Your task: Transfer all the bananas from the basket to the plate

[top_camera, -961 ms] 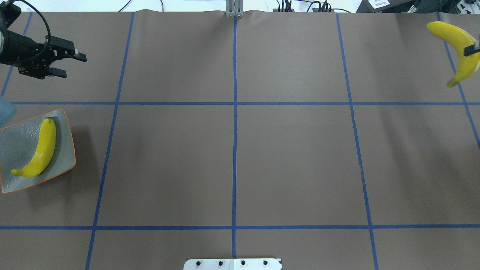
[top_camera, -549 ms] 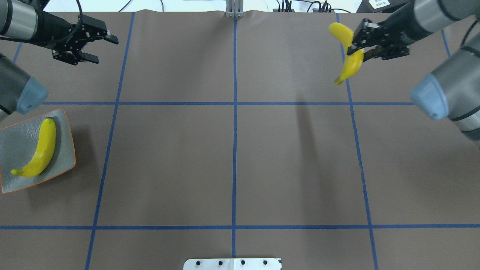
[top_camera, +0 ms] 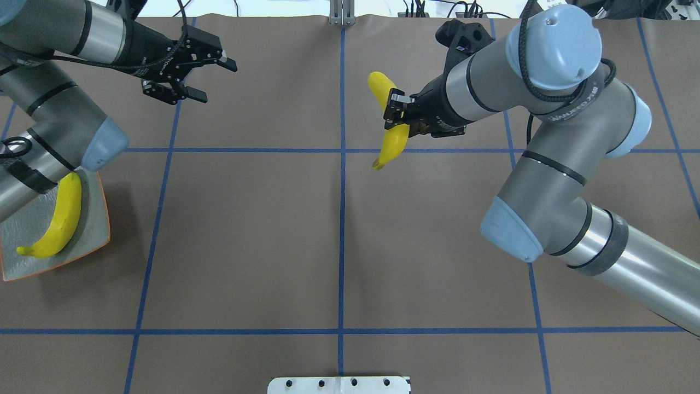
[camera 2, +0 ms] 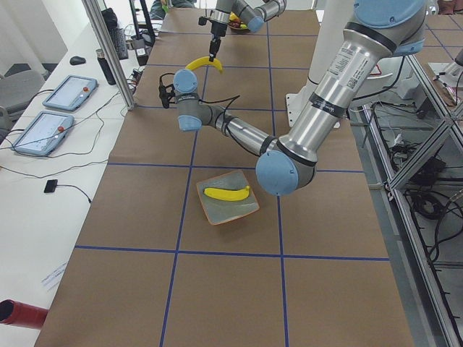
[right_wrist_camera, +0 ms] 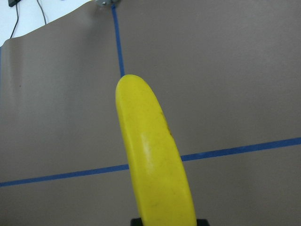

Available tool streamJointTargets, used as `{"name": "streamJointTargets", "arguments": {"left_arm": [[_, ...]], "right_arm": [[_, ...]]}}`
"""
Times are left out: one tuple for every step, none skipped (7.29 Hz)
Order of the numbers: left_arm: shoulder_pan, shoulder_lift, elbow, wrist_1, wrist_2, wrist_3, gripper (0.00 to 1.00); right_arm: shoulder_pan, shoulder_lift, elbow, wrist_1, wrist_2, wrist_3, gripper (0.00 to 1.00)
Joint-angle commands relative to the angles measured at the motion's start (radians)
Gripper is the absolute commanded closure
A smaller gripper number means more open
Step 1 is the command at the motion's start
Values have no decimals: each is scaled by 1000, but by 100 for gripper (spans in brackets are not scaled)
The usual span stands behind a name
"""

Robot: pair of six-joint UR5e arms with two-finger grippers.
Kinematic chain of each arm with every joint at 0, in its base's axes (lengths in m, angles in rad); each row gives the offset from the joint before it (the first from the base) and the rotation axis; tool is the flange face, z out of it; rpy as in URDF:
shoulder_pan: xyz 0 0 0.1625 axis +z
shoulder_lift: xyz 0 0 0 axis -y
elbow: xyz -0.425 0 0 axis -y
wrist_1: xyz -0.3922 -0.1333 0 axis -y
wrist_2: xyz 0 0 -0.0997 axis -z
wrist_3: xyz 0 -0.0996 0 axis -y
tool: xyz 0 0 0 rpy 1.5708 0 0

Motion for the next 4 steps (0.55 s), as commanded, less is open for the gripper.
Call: {"name": "streamJointTargets", "arguments": {"left_arm": [[56,-66,-2,-2,-1,-61,1],[102,-97,-2,-3,1,-83,1],[133,-129,-2,-3,2,-133,1],[156,-149,-4,-5,31,-152,1]], "right_arm": [[-102,22,21,53,-106,33,100],[-129,19,13,119,-143,80,100],[-138,22,12,119,-166,104,100],[-141,24,10,119,-172,104,100]]}}
